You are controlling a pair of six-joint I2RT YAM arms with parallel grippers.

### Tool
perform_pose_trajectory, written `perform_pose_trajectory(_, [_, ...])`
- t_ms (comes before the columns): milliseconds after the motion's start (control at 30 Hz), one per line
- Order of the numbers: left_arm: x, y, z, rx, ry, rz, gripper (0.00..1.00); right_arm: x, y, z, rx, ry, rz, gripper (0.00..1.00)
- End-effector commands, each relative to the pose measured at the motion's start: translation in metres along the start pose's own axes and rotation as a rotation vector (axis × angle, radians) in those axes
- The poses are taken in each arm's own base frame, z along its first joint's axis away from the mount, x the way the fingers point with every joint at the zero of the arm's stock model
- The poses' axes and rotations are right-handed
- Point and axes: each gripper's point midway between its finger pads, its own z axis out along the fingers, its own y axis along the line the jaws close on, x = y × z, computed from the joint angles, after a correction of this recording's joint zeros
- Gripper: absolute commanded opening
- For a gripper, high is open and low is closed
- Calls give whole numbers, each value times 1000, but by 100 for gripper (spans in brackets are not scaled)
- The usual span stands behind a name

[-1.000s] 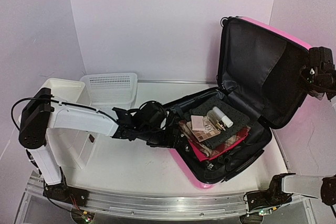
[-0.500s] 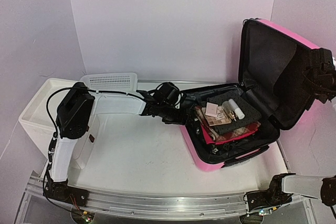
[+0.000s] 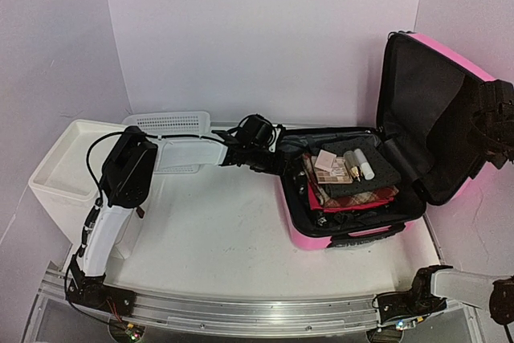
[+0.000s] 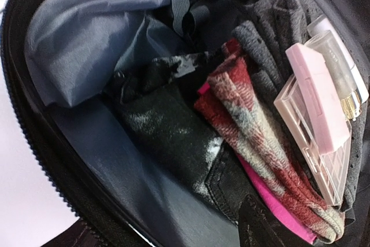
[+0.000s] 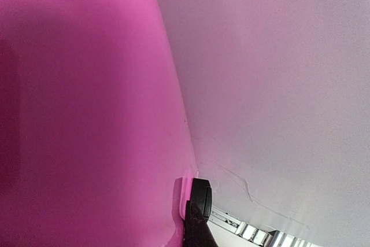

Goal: Open, take out, and arrange the luggage

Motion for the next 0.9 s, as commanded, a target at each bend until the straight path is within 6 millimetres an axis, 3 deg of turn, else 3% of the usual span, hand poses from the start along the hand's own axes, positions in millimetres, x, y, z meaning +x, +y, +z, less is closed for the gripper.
perform_pose_trajectory(0, [-49,-48,-18,125,-177,176,72,-3,-21,3,130,-23,-81,0])
perform_pose_trajectory(67, [-47,-48,-25,113,-166,209,76,-8,-25,4,173,-50,-105,0])
perform_pose_trajectory(233, [-44,-51,-51,88,-108,254,81,-20,-31,3,242,-100,-165,26])
perform_pose_trajectory(367, [-41,-55,-77,82,-83,277,83,-31,-33,-1,264,-128,-222,37])
perform_pose_trajectory(600, [-38,-68,-129,111,-91,304,86,-43,-32,-10,246,-134,-367,67])
perform_pose_trajectory(800, [-26,-73,-148,145,-74,308,88,-33,-36,-22,160,-99,-390,95])
perform_pose_trajectory(867, [-25,-74,-154,149,-75,308,88,-25,-36,-26,106,-65,-393,98])
